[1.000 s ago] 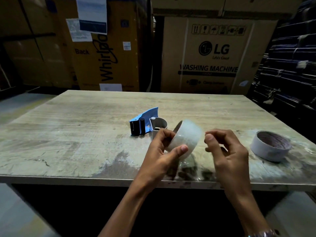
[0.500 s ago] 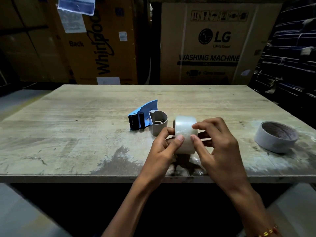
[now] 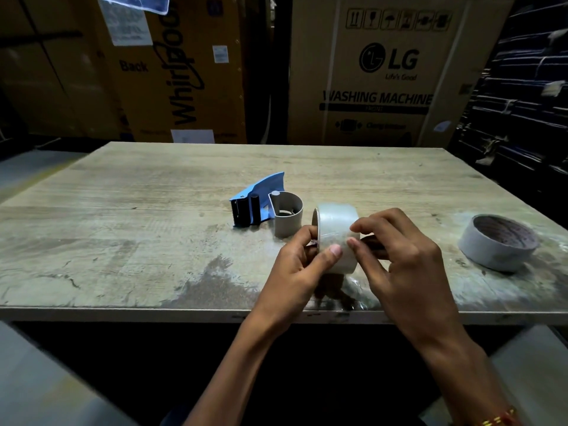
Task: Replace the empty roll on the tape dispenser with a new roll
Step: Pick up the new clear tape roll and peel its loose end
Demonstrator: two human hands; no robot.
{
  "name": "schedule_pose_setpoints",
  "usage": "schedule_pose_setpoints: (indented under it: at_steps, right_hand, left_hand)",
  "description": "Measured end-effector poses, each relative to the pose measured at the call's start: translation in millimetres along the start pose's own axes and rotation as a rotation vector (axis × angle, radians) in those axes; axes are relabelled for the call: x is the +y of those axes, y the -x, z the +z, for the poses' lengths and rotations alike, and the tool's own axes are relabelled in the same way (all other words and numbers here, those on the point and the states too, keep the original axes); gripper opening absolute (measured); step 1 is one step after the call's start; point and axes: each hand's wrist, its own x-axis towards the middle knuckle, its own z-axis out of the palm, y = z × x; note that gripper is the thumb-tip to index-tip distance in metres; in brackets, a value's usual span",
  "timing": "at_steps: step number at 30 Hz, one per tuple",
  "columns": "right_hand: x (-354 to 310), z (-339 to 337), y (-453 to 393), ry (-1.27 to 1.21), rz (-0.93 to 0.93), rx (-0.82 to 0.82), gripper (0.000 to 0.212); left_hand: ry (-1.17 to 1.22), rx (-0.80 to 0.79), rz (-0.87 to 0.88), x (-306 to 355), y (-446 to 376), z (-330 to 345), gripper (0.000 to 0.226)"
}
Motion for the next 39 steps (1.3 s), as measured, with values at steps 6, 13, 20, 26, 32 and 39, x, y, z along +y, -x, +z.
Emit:
schedule_pose_setpoints:
  at_steps: [6, 13, 20, 26, 32, 39]
  right_hand:
    - [-0.8, -0.6, -0.1, 0.029, -0.005, 0.003, 0.008]
    - [-2.9, -0.6, -2.0, 0.039, 0.028, -0.041, 0.008]
    - [-8.9, -4.9, -1.8, 0.082, 0.035, -0.058, 0.011]
    - [-11.8, -8.3, -8.4, 0.211, -0.009, -0.088, 0.022]
    - [-9.0, -14.3, -15.4, 0.322, -0.143, -0.124, 0.012]
    - [-8.8, -15.2, -20.2, 0.332, -0.209, -0.175, 0.003]
  left_hand:
    - [0.020, -0.013, 0.003, -0.6, -0.7, -0.3, 0.016]
    - [0.035, -0.011, -0.001, -0.6, -0.7, -0.6, 0.020]
    - [0.022, -0.010, 0.011, -0.8, -1.3, -0.7, 0.018]
    - [0.030, -0.018, 0.014, -0.9, -1.7, -0.7, 0.017]
    - [0.022, -0.030, 0.003, 0.0, -1.1, -1.6, 0.017]
    - [-0.014, -0.041, 0.007, -1.8, -2.3, -3.8, 0.015]
